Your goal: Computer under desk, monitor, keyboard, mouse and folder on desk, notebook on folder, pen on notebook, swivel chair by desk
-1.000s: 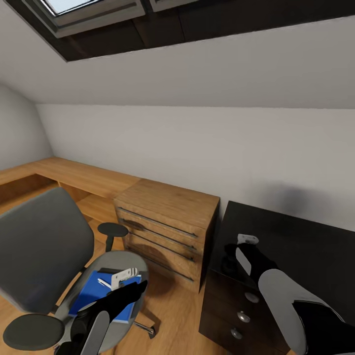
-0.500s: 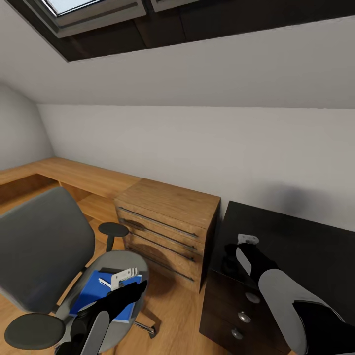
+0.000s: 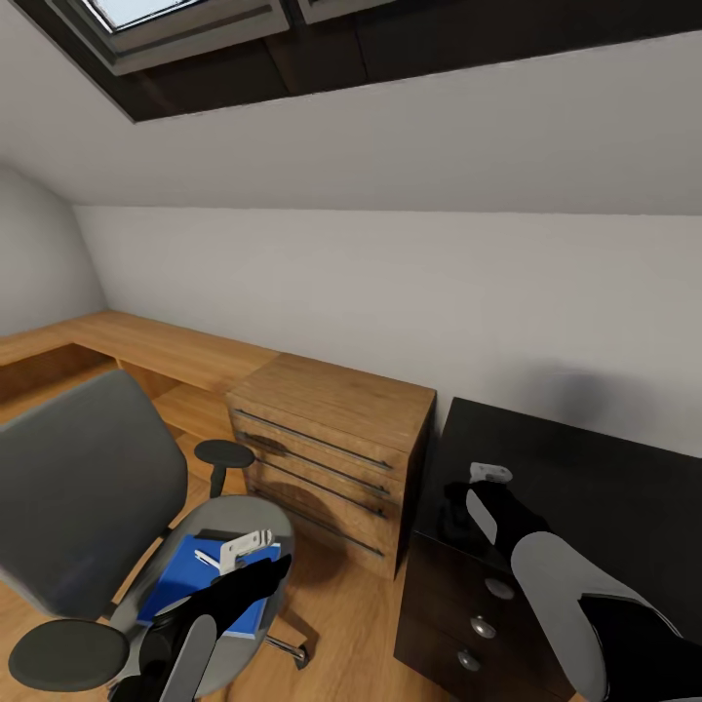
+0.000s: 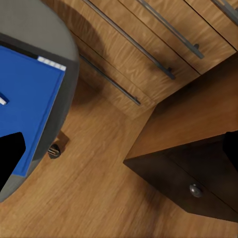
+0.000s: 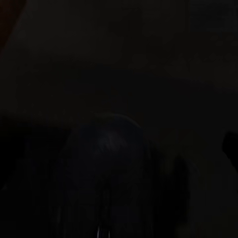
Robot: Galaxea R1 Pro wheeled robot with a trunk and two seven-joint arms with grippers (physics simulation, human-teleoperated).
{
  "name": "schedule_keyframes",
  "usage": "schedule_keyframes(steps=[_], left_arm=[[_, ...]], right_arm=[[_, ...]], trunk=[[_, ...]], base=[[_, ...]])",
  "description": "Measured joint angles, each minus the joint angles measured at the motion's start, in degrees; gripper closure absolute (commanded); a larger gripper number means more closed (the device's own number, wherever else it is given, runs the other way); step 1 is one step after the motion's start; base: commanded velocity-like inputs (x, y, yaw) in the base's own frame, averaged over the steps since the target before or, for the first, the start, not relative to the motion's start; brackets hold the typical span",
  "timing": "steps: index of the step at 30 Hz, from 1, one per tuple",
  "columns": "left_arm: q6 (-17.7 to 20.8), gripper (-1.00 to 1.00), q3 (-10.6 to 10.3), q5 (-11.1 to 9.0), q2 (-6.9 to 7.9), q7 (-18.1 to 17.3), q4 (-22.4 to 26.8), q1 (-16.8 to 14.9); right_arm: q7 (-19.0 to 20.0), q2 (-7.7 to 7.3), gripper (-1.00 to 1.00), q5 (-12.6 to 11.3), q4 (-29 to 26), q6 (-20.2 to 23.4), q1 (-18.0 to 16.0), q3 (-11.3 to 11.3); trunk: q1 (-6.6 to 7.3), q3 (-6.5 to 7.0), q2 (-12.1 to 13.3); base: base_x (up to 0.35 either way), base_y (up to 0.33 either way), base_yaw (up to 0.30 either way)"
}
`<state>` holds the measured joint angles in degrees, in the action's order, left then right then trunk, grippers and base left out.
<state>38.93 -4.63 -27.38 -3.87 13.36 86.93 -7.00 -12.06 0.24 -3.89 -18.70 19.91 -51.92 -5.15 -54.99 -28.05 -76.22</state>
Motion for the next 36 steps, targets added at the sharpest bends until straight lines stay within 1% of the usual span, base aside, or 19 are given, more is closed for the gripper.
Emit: schedule_keyframes(steps=[9,15,28,36], left_arm=[[0.0,-1.0,0.0,-0.1,0.0,0.0,-0.1,0.0],[0.0,-1.0,0.0,-0.1,0.0,0.0,-0.1,0.0],[0.0,-1.0,0.0,-0.1,0.0,0.0,-0.3,0.0],[-0.1,-1.0,0.0,0.0,0.0,0.0,-1.3,0.0]], right_arm=[[0.0,-0.06,-1.0,-0.1,-0.8,-0.3,0.0,-0.3],[-0.1,0.05,-1.0,-0.2,-4.2,-0.4,0.0,-0.3],[-0.1,0.11,-1.0,-0.2,-5.0,-0.4,0.1,-0.3],[-0.1,0.36,-1.0,-0.2,-5.3,-0.6,0.3,-0.3]], trunk=[[0.0,0.0,0.0],[0.0,0.06,0.0],[0.0,1.07,0.0],[0.0,1.79,0.0]], base=[[0.0,0.0,0.0],[0.0,0.0,0.0],[0.0,0.0,0.0],[0.0,0.0,0.0]])
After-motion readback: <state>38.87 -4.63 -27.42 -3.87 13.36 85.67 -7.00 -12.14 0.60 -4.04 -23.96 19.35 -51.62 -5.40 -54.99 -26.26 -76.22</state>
